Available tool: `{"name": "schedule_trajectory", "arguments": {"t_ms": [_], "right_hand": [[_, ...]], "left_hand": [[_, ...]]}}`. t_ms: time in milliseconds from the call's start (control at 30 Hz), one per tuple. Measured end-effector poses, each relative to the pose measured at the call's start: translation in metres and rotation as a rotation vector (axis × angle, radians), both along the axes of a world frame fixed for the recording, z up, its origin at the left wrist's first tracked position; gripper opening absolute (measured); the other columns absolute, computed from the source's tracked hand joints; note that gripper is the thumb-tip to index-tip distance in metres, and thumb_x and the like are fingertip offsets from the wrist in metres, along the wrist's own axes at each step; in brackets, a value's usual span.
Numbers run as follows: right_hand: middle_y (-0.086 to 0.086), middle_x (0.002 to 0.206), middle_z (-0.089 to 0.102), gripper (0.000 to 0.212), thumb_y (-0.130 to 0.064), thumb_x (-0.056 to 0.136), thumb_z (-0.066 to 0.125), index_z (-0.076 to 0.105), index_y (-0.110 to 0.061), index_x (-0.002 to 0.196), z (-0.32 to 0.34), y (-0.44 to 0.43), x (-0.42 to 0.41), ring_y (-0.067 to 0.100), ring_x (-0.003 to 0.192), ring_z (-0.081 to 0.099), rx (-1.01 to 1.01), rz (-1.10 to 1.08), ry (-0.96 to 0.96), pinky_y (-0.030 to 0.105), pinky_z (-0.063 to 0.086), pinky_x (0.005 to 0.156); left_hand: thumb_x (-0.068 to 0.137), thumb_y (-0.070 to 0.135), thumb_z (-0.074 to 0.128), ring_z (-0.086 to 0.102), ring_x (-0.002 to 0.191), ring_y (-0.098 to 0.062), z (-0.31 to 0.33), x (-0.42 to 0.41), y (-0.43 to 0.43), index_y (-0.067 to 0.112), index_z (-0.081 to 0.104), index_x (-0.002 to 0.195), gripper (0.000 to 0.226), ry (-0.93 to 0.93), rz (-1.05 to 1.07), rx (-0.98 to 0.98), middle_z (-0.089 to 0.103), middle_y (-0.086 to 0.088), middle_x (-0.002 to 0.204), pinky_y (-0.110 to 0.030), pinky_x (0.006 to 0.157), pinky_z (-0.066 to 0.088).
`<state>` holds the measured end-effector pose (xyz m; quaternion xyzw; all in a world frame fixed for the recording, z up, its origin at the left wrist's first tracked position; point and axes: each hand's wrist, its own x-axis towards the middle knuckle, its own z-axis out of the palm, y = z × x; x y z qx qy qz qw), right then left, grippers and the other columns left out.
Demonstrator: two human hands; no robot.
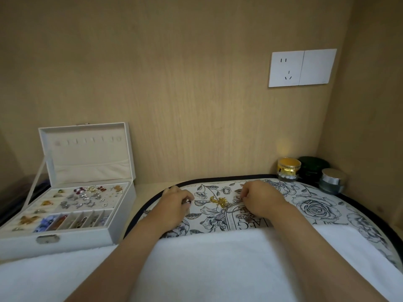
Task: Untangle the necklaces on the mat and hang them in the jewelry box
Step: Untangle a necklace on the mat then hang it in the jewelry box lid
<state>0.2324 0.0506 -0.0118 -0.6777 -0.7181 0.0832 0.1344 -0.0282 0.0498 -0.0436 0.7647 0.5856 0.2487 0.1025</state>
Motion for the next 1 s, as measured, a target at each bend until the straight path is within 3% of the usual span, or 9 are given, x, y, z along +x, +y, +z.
{"name": "schedule_trajectory", "arguments": {"t_ms": [133, 267, 400, 600, 667, 733, 867, 1000], "right_hand": [[0.002, 0.122, 0.058, 0.026, -0.017, 0.095, 0.055, 0.070, -0.026, 0.115, -0.004, 0.005, 0.007, 0.023, 0.109, 0.060, 0.095, -0.056, -0.030, 0.038, 0.053, 0.091], [-0.003, 0.112, 0.054, 0.025, -0.043, 0.090, 0.059, 0.068, -0.031, 0.110, -0.004, 0.004, -0.001, 0.018, 0.108, 0.053, 0.118, 0.050, 0.016, 0.033, 0.047, 0.086], [-0.004, 0.107, 0.054, 0.016, -0.035, 0.089, 0.062, 0.071, -0.032, 0.102, -0.005, 0.004, -0.003, 0.017, 0.106, 0.057, 0.101, 0.092, 0.010, 0.034, 0.051, 0.088], [-0.001, 0.118, 0.059, 0.023, -0.026, 0.097, 0.058, 0.069, -0.030, 0.115, -0.007, 0.006, -0.005, 0.022, 0.118, 0.050, 0.203, 0.118, -0.064, 0.034, 0.046, 0.093], [-0.002, 0.118, 0.060, 0.025, -0.023, 0.097, 0.056, 0.069, -0.031, 0.117, -0.006, 0.004, -0.014, 0.020, 0.117, 0.049, 0.250, 0.192, -0.037, 0.034, 0.044, 0.094], [-0.004, 0.117, 0.063, 0.025, -0.022, 0.098, 0.056, 0.070, -0.030, 0.116, -0.004, 0.001, -0.024, 0.019, 0.114, 0.050, 0.271, 0.281, 0.001, 0.035, 0.045, 0.094], [-0.007, 0.117, 0.066, 0.025, -0.023, 0.095, 0.061, 0.072, -0.028, 0.118, -0.007, -0.008, -0.039, 0.015, 0.113, 0.049, 0.227, 0.418, 0.037, 0.030, 0.043, 0.095], [-0.008, 0.117, 0.066, 0.035, -0.015, 0.092, 0.060, 0.072, -0.030, 0.121, -0.009, -0.013, -0.044, 0.015, 0.113, 0.051, 0.144, 0.496, 0.017, 0.031, 0.044, 0.098]], "left_hand": [[0.099, 0.021, 0.053, 0.043, 0.120, -0.021, 0.003, 0.017, 0.013, 0.023, 0.055, 0.136, 0.037, 0.112, 0.043, 0.149, 0.057, 0.000, 0.126, -0.030, 0.100, 0.035], [0.102, 0.016, 0.049, 0.044, 0.128, -0.014, 0.009, 0.052, 0.012, 0.019, 0.056, 0.139, 0.038, 0.063, -0.258, 0.132, 0.055, 0.003, 0.138, -0.021, 0.107, 0.030], [0.100, 0.021, 0.053, 0.045, 0.134, -0.014, 0.004, 0.064, 0.010, 0.018, 0.058, 0.137, 0.037, 0.182, -0.352, 0.086, 0.054, 0.002, 0.144, -0.027, 0.115, 0.030], [0.098, 0.024, 0.051, 0.057, 0.113, -0.020, 0.008, 0.035, -0.008, 0.009, 0.065, 0.116, 0.027, 0.232, -0.286, 0.058, 0.066, -0.005, 0.120, -0.041, 0.099, 0.046], [0.099, 0.030, 0.050, 0.047, 0.130, -0.018, 0.009, 0.026, -0.017, 0.018, 0.055, 0.137, 0.040, 0.273, -0.236, 0.051, 0.055, -0.001, 0.140, -0.038, 0.111, 0.037], [0.101, 0.041, 0.046, 0.022, 0.148, -0.017, 0.009, 0.017, -0.026, 0.023, 0.027, 0.155, 0.061, 0.335, -0.139, -0.004, 0.026, 0.003, 0.161, -0.034, 0.121, 0.019], [0.100, 0.060, 0.029, -0.008, 0.152, -0.016, 0.007, 0.001, -0.033, 0.024, -0.003, 0.158, 0.075, 0.383, 0.006, -0.261, -0.009, 0.005, 0.165, -0.036, 0.123, -0.001], [0.098, 0.064, 0.026, -0.018, 0.150, -0.014, 0.007, -0.004, -0.021, 0.027, -0.008, 0.157, 0.077, 0.358, -0.003, -0.312, -0.018, 0.005, 0.164, -0.038, 0.122, -0.010]]}}
